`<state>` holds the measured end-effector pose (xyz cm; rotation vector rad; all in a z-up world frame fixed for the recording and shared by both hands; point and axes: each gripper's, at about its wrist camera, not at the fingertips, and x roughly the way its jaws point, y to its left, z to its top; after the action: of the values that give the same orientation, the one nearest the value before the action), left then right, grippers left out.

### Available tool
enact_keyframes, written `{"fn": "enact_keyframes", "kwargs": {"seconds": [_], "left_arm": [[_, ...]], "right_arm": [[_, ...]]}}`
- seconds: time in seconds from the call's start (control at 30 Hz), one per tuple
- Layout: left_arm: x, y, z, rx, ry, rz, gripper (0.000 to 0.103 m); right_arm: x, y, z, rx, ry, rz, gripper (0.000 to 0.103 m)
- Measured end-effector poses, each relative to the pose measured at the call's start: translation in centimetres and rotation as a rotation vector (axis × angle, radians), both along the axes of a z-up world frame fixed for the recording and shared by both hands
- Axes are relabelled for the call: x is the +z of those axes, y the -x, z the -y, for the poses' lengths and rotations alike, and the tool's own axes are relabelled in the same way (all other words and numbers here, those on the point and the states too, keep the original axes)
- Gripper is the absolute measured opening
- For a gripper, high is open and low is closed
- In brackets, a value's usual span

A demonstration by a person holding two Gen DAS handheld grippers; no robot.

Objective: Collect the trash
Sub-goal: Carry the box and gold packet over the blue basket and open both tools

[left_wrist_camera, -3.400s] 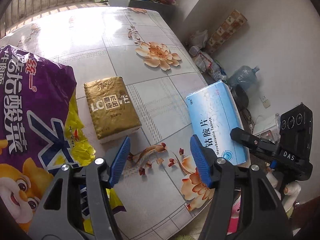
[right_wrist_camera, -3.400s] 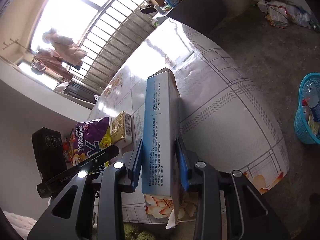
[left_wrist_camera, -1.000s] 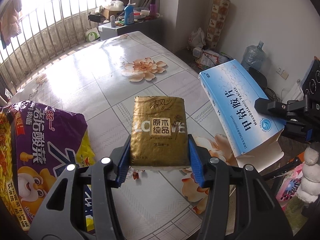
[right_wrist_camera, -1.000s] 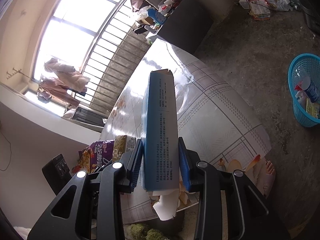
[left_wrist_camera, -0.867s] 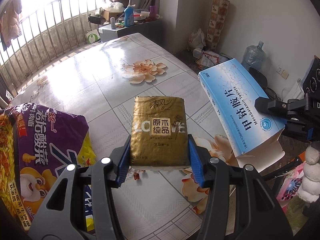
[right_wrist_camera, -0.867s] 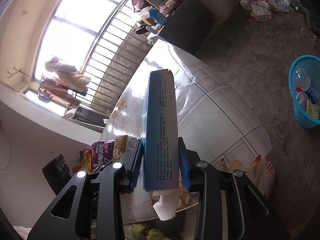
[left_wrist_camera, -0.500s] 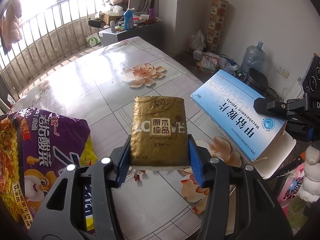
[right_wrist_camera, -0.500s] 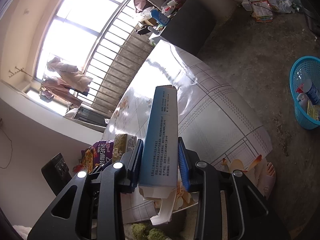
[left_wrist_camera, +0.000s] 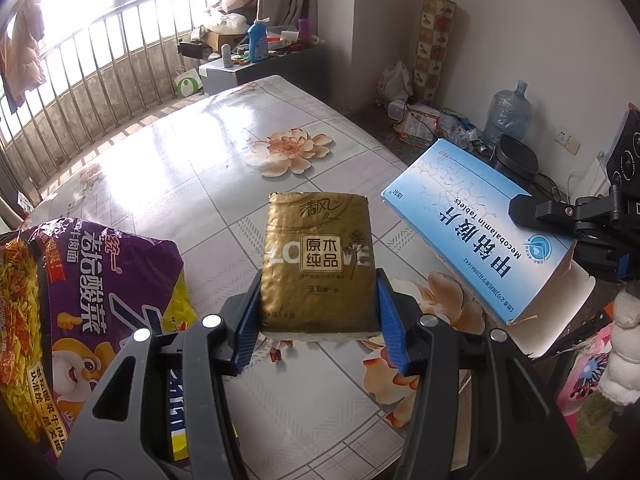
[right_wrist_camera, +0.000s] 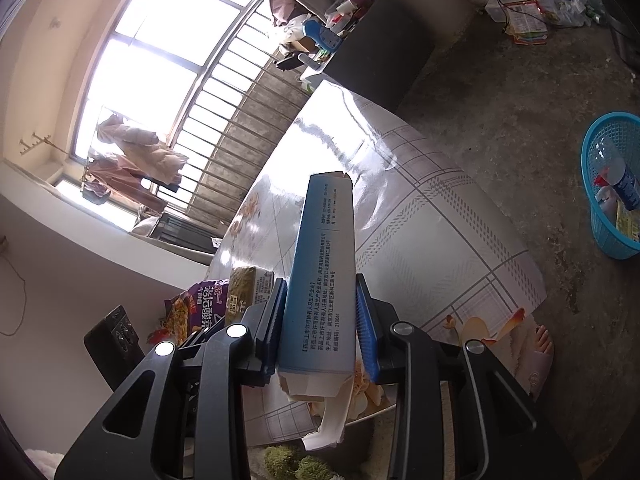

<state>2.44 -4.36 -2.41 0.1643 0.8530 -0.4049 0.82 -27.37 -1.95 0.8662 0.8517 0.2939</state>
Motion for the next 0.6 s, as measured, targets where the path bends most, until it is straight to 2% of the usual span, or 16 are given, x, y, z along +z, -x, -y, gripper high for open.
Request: {"fn": "enact_keyframes", "kwargs": {"seconds": [0.37,0.6], "left_arm": [[1.4,-0.3,0.3,-0.017,0.019,0.019,0.049],[4.1,-1.7,2.6,-0.102,0.102,0.016,0.049]], "right_arm": [[1.2,0.5,1.0,-0.023,0.007,0.034,0.032],[3.6,2.9,4.9,-0.141,0.038,0.090,0.032]]}}
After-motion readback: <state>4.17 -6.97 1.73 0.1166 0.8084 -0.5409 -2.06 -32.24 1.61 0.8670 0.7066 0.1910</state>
